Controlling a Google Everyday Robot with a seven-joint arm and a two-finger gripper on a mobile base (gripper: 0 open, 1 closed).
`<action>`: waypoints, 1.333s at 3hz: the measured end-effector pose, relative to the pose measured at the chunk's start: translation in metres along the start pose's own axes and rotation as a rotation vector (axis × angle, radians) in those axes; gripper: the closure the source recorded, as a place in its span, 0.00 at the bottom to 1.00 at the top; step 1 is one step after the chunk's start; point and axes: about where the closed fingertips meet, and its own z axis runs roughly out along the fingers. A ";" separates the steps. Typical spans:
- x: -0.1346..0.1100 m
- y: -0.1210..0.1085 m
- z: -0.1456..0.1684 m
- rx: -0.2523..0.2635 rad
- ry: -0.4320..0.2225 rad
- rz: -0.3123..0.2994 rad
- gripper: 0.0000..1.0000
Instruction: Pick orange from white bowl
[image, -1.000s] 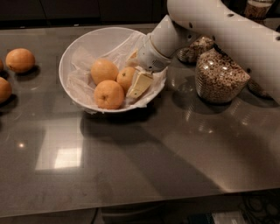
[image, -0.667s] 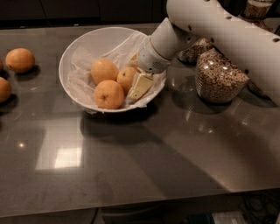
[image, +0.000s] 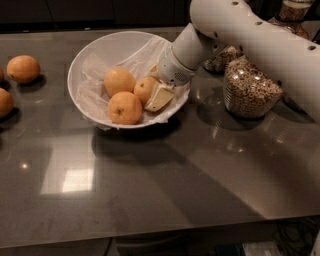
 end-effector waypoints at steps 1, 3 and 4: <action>0.000 0.000 0.000 0.000 0.000 0.000 0.97; -0.005 0.001 -0.001 0.000 -0.010 -0.009 1.00; -0.011 0.002 -0.009 0.017 -0.019 -0.024 1.00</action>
Offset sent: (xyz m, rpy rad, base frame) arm 0.0000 0.0000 0.0000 0.0000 0.0000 0.0001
